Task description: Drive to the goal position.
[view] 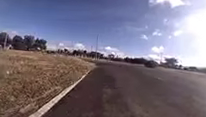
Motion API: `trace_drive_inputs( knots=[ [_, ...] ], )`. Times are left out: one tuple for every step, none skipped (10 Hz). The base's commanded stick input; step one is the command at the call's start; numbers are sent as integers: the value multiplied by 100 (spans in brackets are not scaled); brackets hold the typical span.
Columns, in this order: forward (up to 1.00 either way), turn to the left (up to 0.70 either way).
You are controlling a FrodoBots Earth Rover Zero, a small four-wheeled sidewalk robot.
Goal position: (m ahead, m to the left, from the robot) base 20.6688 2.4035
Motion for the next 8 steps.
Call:
trace_drive_inputs(
  knots=[
    [45, 0],
    [45, 0],
    [45, -22],
    [45, -25],
    [45, -27],
    [45, -27],
    [45, -27],
    [45, -27]
  ],
)
